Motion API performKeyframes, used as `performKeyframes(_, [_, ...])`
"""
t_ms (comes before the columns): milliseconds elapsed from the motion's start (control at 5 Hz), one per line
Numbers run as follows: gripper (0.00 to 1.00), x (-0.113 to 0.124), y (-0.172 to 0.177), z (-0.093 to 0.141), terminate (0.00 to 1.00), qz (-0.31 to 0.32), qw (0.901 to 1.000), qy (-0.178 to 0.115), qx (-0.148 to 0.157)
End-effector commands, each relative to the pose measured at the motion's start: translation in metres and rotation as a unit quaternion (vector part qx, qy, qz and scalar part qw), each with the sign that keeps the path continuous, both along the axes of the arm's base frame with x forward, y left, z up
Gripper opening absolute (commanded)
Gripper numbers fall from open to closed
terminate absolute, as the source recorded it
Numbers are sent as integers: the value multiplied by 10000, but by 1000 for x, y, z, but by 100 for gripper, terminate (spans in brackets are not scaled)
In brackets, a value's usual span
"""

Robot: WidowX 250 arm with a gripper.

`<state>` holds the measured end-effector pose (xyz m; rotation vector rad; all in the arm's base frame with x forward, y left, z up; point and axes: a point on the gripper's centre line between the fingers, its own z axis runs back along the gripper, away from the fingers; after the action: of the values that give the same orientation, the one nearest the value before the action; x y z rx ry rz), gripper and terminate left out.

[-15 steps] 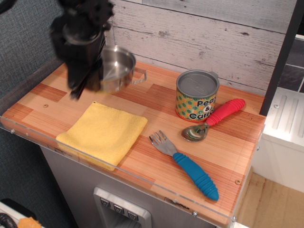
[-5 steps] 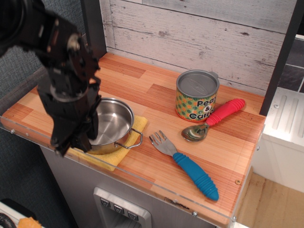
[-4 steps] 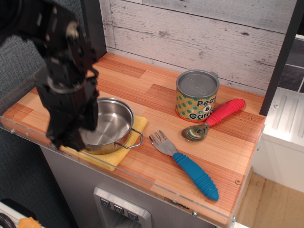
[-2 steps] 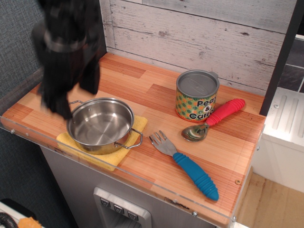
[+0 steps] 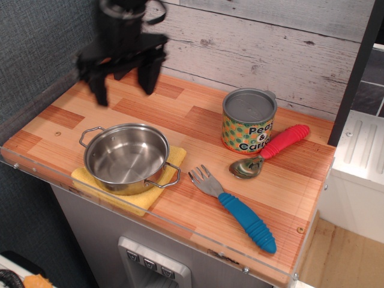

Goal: Place the pan over the yellow cloth on the table

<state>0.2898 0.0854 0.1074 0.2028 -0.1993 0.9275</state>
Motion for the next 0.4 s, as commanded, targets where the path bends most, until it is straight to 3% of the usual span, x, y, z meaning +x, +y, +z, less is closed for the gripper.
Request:
performKeyframes(0, [100, 25, -35, 15, 0, -2484, 9683, -150, 226])
performKeyframes(200, [100, 33, -40, 21, 0, -3146, 9485, -167, 332])
